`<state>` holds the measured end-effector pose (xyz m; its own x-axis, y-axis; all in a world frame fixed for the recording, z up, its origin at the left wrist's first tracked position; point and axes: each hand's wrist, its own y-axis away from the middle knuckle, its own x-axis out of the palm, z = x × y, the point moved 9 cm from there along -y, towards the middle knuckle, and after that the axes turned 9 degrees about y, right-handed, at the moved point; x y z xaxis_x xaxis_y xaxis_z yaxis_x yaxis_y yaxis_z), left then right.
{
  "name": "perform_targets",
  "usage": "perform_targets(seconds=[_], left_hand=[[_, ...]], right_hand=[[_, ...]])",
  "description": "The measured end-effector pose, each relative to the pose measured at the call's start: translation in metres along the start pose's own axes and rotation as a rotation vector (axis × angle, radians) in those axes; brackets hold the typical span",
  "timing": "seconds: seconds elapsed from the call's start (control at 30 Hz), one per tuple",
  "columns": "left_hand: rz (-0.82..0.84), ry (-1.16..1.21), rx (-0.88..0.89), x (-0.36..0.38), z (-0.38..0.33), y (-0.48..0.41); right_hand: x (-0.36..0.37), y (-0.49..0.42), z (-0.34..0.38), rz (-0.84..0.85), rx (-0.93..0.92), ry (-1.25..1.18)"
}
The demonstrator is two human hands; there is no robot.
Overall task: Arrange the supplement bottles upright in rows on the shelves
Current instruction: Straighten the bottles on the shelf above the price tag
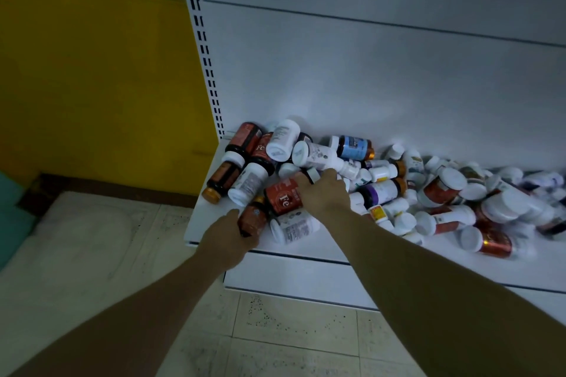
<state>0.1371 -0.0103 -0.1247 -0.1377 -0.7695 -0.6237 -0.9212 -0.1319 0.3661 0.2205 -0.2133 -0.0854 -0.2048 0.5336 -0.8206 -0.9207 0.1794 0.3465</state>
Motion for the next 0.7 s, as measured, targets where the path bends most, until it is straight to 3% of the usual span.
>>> perform_targets(seconds=[0.4, 0.7], left_hand=[[0.033, 0.326, -0.143, -0.014, 0.006, 0.013], [0.065, 0.568, -0.197, -0.007, 0.008, 0.025]], right_hand=[[0.005, -0.017, -0.015, 0.043, 0.156, -0.258], [-0.006, 0.001, -0.003, -0.085, 0.052, -0.665]])
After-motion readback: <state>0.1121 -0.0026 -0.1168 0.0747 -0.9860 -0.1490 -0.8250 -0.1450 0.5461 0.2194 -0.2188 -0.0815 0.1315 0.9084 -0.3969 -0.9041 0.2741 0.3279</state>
